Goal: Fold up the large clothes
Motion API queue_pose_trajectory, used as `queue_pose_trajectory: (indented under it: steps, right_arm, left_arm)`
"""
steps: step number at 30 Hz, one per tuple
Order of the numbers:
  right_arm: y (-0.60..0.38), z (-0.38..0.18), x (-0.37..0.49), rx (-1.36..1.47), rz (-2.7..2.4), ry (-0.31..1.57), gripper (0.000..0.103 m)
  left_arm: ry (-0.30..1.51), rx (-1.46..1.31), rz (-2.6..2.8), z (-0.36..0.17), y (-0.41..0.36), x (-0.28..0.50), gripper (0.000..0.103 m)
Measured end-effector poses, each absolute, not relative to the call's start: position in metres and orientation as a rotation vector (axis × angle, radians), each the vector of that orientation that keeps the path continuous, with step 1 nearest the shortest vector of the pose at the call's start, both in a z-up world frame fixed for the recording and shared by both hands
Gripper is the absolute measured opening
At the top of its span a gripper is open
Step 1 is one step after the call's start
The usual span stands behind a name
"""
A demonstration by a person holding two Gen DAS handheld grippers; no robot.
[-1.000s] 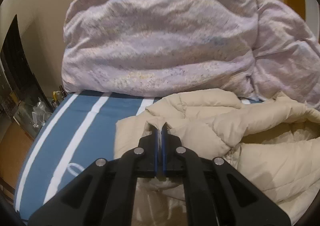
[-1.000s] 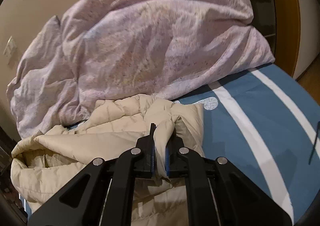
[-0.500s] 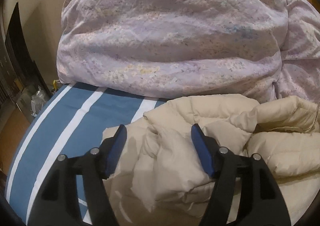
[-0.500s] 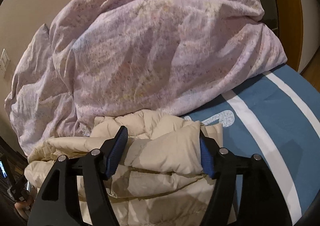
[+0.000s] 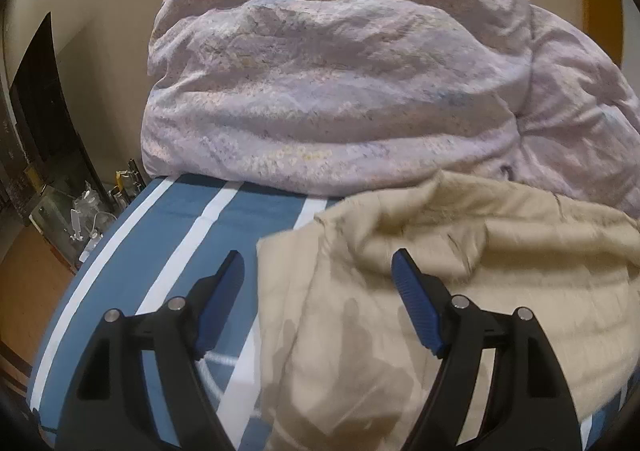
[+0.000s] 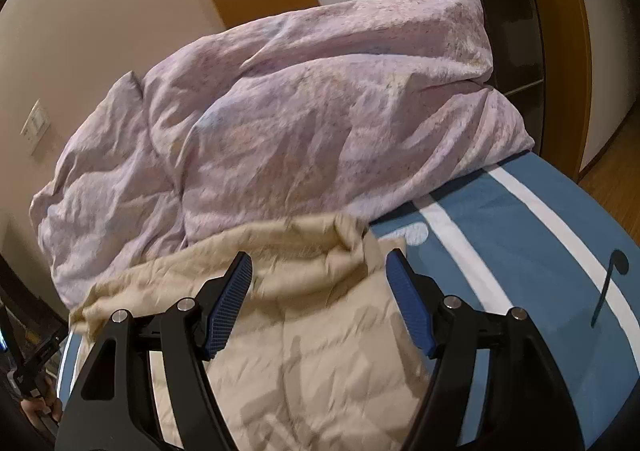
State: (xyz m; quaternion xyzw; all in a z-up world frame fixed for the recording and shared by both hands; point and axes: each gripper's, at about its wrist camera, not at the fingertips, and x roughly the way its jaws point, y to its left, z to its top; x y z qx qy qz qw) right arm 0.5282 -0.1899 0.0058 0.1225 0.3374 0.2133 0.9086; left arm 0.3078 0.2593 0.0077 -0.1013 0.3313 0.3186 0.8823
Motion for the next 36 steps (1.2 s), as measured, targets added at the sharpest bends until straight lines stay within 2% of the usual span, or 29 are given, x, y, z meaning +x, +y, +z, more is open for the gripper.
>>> queue_pose_trajectory:
  steps: [11,16,19,32,36]
  right_arm:
    - [-0.163,-0.015,0.522,0.179,0.491,0.757,0.07]
    - [-0.14,-0.034,0.536,0.103,0.51,0.8,0.059]
    - [-0.127,-0.043,0.547,0.053,0.501,0.813,0.056]
    - [-0.109,-0.068,0.595,-0.016,0.389,0.818,0.056]
    - [-0.107,-0.078,0.598,-0.024,0.373,0.807,0.057]
  left_arm:
    - [0.744,-0.161,0.594,-0.011,0.23,0.318,0.076]
    - [0.782,-0.154,0.571,-0.029,0.224,0.347,0.076]
    - [0.794,-0.157,0.582,-0.037,0.226,0.362,0.076]
    - [0.799,-0.157,0.699,-0.054,0.261,0.399,0.076]
    - [0.784,-0.157,0.709,-0.062,0.266,0.4,0.08]
